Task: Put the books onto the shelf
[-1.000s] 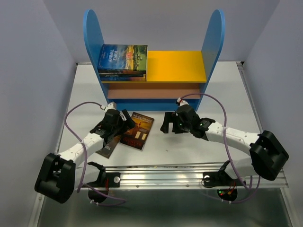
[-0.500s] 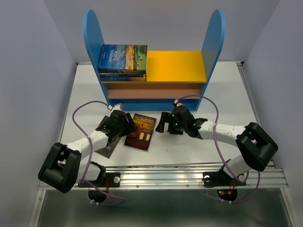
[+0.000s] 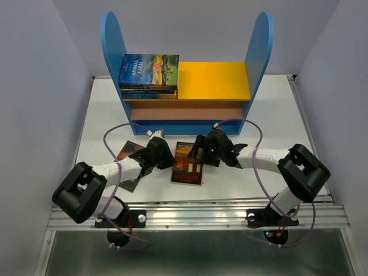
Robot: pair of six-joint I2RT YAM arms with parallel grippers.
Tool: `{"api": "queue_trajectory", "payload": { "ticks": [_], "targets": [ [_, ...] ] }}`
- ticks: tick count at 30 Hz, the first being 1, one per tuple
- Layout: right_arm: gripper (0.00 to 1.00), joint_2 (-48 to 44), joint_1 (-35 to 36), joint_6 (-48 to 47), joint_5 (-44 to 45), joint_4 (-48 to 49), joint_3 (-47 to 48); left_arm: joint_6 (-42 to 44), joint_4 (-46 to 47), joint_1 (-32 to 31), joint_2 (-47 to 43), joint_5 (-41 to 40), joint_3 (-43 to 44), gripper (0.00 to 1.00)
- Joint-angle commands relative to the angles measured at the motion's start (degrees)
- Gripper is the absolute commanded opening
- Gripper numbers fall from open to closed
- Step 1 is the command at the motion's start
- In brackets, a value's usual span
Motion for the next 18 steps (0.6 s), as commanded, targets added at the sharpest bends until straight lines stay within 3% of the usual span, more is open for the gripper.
{"api": "queue_trajectory", "payload": {
  "ticks": [1, 6, 13, 18],
  "targets": [
    [1.0, 2.33, 0.51, 5.9, 0.97, -1.65, 0.07, -1.91, -2.44, -1.04, 1.93, -0.66, 1.08, 0.24],
    [1.0, 1.11, 0.51, 6.78, -0.79, -0.51, -0.72, -2.79, -1.74, -2.36, 4.48, -2.25, 1.87, 0.21],
    [0.92, -10.13, 0.51, 5.29, -4.22, 11.6, -3.45, -4.11, -1.03, -2.71, 9.14, -1.63, 3.19, 0.12],
    [0.87, -17.34, 0.51, 5.55, -2.99, 15.22, -6.08, -4.37, -0.24, -3.33, 10.9, -1.54, 3.89, 0.1]
  ]
}}
